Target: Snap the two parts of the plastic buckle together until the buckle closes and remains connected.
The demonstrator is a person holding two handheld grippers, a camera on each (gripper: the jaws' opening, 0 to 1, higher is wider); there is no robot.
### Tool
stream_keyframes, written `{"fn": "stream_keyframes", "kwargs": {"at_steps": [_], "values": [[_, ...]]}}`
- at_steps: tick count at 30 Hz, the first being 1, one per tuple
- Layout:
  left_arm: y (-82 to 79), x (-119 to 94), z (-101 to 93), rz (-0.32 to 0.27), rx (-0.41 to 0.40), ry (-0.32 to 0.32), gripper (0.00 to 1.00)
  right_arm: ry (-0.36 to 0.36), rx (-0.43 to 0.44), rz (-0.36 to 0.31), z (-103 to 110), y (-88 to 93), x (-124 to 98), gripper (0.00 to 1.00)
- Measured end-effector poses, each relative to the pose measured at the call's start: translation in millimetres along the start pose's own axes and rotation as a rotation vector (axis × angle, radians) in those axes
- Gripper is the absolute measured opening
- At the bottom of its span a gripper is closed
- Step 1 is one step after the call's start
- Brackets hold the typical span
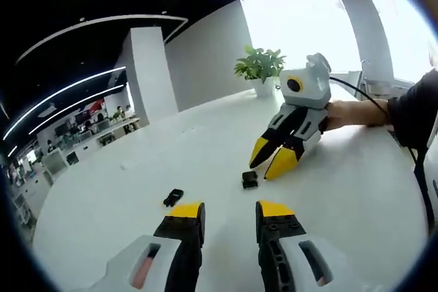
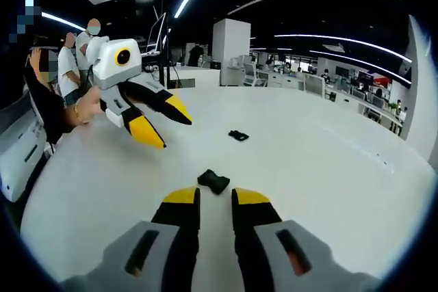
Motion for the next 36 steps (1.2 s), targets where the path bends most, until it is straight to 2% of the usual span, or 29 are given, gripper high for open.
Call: {"fn": "stream_keyframes", "kwargs": {"at_steps": [10, 36], "values": [[1.4, 5.9, -4.7, -0.003, -0.032, 0.031, 0.28, -0.013, 0.008, -0.003, 1.0, -3.0, 7.3, 0.18], [3.6, 8.4, -14.7, 0.006, -0.026, 0.068, 0.27, -0.083, 0.051, -0.027, 20.8, -10.7, 19.8, 0.16]]}}
Point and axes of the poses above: the point that each gripper's makers call its tool centre point, and the gripper's own axes: x roughly forward along the fingers, z roughly to its left, y roughly out of its underside, the point moved 1 cm from there along -x, roughly backward along the fingers
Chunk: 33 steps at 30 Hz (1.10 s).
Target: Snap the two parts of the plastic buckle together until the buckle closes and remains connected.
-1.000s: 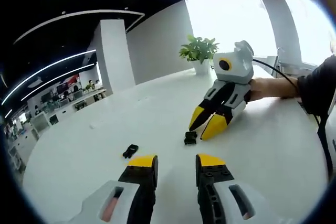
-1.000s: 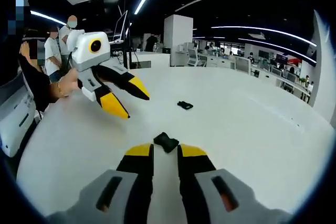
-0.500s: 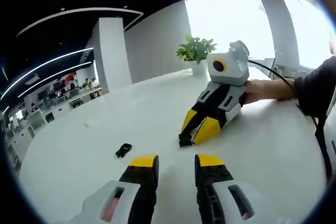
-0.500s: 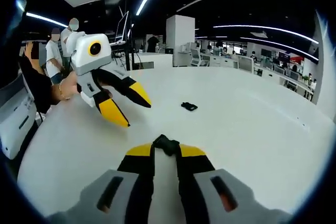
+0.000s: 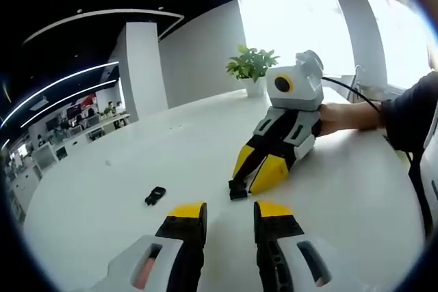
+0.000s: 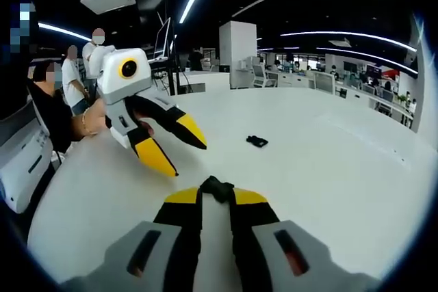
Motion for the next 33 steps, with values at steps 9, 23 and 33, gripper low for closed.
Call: {"fn": "stream_keyframes", "kwargs": {"at_steps": [9, 23, 33], "values": [[2.2, 2.6, -4.8, 0.009, 0.015, 0.01, 0.27, -0.037, -0.007, -0.001, 13.7, -1.9, 3.2, 0.16], [1.7, 7.1, -6.7, 0.006, 0.001, 0.037, 0.24, -0.054, -0.018, 0.0, 19.9, -0.1, 2.3, 0.16], [0.7, 11.2, -7.2, -0.002, -0.025, 0.065, 0.23, -0.043, -0.063, 0.019, 15.6, 2.1, -4.8, 0.16]]}}
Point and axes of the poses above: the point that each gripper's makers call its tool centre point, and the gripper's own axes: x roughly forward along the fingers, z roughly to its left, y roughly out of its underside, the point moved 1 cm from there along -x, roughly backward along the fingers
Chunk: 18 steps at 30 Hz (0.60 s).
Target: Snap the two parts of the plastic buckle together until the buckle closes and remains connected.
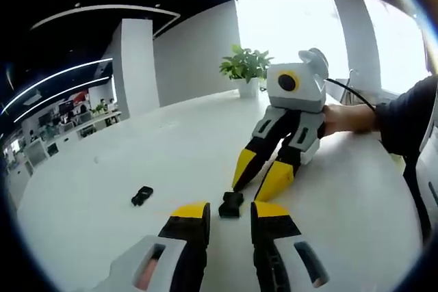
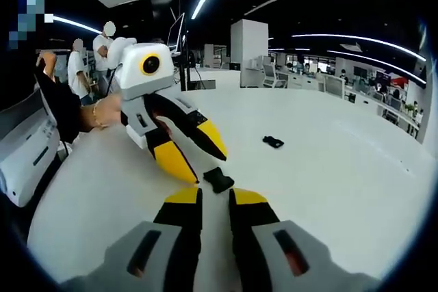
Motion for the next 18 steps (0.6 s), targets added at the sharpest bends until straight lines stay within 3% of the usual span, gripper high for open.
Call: {"fn": "stream_keyframes", "kwargs": {"at_steps": [11, 18], "values": [[0.8, 4.5, -1.3, -0.004, -0.023, 0.024, 0.19, 0.05, 0.003, 0.004, -19.7, 3.9, -13.8, 0.17], [6.3, 8.3, -6.7, 0.024, 0.0, 0.033, 0.17, 0.066, 0.005, -0.003, -23.5, 3.1, -16.0, 0.17]]}}
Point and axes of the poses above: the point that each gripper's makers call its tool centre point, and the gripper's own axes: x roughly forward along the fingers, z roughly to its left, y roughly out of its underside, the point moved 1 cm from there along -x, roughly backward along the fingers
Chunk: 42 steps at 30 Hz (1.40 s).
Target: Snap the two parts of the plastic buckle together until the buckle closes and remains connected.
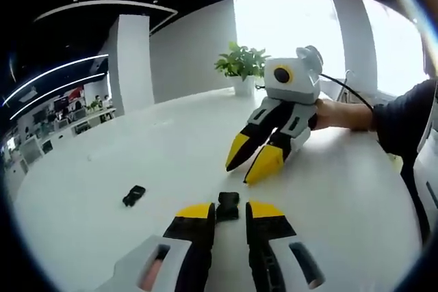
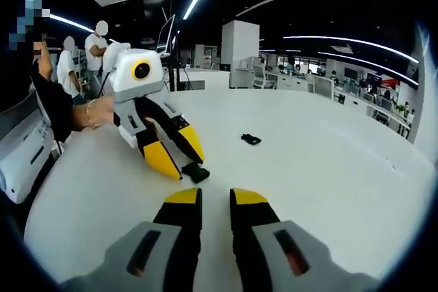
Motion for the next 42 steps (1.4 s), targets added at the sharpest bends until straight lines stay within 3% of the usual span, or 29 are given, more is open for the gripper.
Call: {"fn": "stream_keyframes", "kwargs": {"at_steps": [30, 42], "values": [[1.6, -4.7, 1.9, 0.0, -0.047, 0.01, 0.12, 0.018, 0.014, -0.003, -3.2, 0.1, 0.7, 0.17], [5.0, -15.5, 4.6, 0.005, -0.055, 0.025, 0.12, 0.007, 0.011, -0.005, -13.6, -4.2, 13.7, 0.17]]}}
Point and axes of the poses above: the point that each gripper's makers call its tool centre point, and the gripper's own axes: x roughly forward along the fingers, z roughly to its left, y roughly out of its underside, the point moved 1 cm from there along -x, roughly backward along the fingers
